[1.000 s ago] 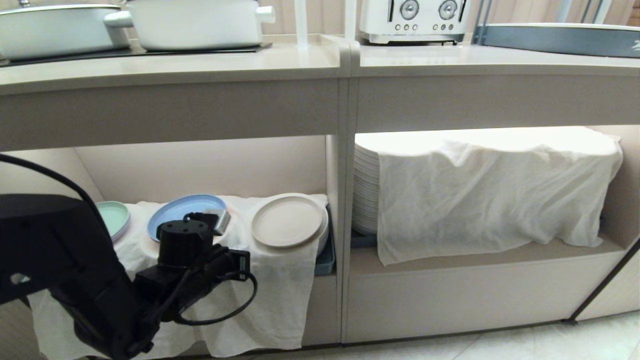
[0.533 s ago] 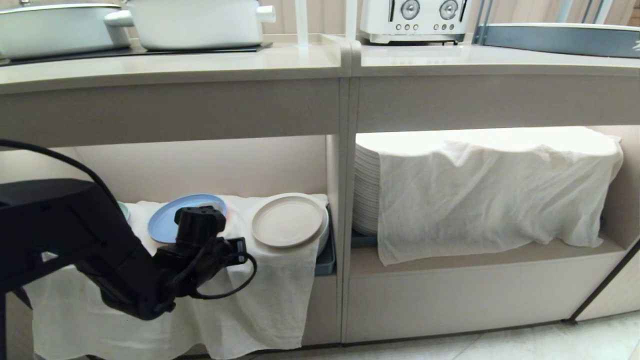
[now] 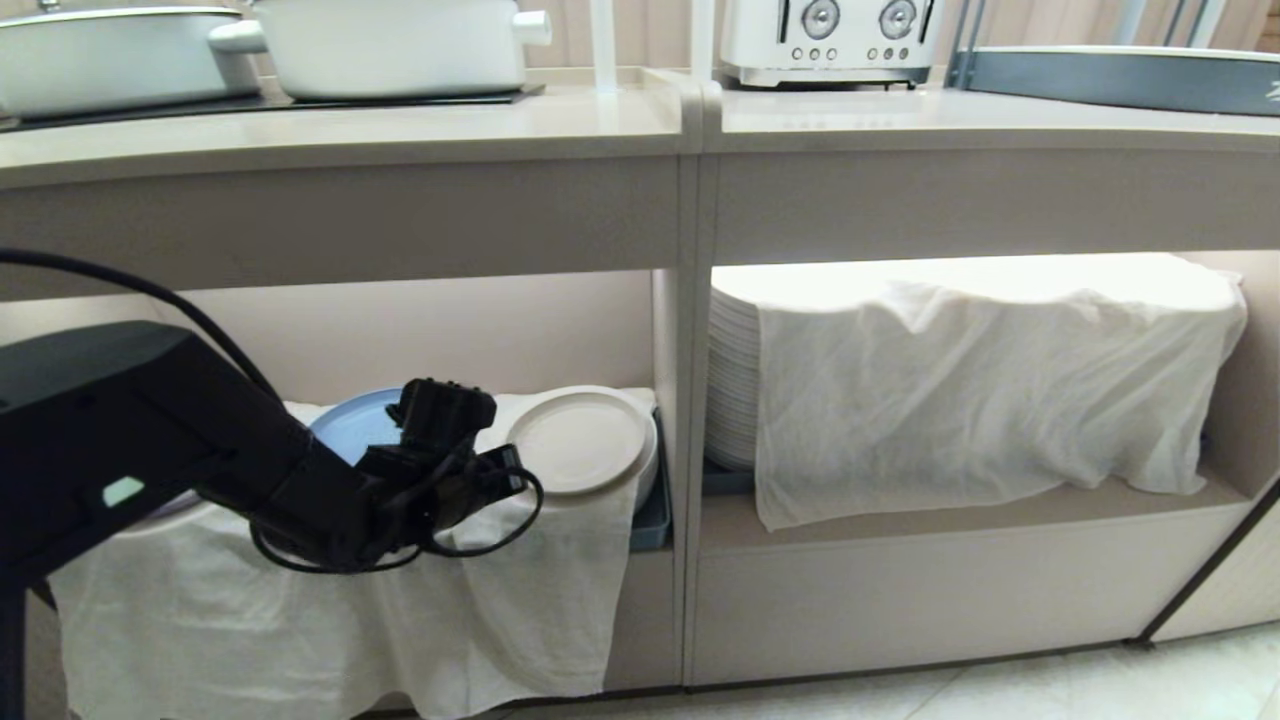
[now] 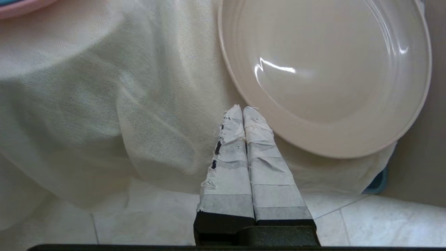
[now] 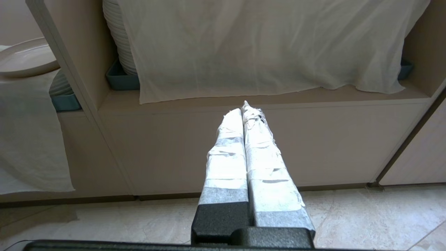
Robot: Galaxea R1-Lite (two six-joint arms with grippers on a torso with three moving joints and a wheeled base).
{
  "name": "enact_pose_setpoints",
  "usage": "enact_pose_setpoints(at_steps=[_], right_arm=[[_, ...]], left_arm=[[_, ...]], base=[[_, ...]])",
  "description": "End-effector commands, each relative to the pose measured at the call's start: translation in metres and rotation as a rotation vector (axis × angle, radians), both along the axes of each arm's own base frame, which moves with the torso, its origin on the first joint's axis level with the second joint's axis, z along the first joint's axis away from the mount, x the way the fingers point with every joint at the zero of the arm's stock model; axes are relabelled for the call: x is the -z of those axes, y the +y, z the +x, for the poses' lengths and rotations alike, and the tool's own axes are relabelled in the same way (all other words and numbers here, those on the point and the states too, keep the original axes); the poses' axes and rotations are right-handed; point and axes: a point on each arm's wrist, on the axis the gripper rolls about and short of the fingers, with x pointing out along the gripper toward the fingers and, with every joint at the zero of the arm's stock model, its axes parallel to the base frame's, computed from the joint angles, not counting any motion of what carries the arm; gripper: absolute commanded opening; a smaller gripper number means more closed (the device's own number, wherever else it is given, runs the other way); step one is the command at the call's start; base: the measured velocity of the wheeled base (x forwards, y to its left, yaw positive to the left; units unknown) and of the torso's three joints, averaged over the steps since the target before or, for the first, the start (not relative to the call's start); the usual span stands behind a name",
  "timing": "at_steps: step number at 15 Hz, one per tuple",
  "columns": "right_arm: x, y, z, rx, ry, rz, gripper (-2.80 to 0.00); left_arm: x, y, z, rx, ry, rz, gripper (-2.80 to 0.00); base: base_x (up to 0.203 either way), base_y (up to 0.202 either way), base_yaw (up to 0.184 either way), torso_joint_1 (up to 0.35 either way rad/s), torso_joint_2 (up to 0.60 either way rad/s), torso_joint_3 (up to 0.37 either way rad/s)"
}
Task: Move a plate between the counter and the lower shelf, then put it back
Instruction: Pick up the plate in the cupboard
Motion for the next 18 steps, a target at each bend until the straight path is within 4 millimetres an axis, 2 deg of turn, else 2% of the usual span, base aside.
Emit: enact_pose_setpoints(at_steps=[1,7,8,16,18], right_arm=[[0.000,0.000,0.000,0.000,0.000,0.000,-2.80],[0.000,0.000,0.000,0.000,0.000,0.000,-2.80],[0.000,0.000,0.000,0.000,0.000,0.000,-2.80],[0.000,0.000,0.000,0.000,0.000,0.000,-2.80],[0.000,0.000,0.000,0.000,0.000,0.000,-2.80]], left_arm=[[-0.004,-0.005,0.004,-0.008,-0.005,-0.025,-2.80],[0.004,-0.009,0.012,-0.037,0.008,-0.061,-2.80],[0.005,-0.010,0.013,-0.038,0.008,-0.062,0.00],[0.016,-0.011,0.020,-0.047,0.048,-0.052,0.00],[0.013,-0.013,0.026,-0.063,0.075,-0.061,0.00]], base=[[0.000,0.000,0.000,0.000,0.00,0.000],[0.000,0.000,0.000,0.000,0.00,0.000],[0.000,0.000,0.000,0.000,0.00,0.000],[0.000,0.000,0.000,0.000,0.00,0.000],[0.000,0.000,0.000,0.000,0.00,0.000]])
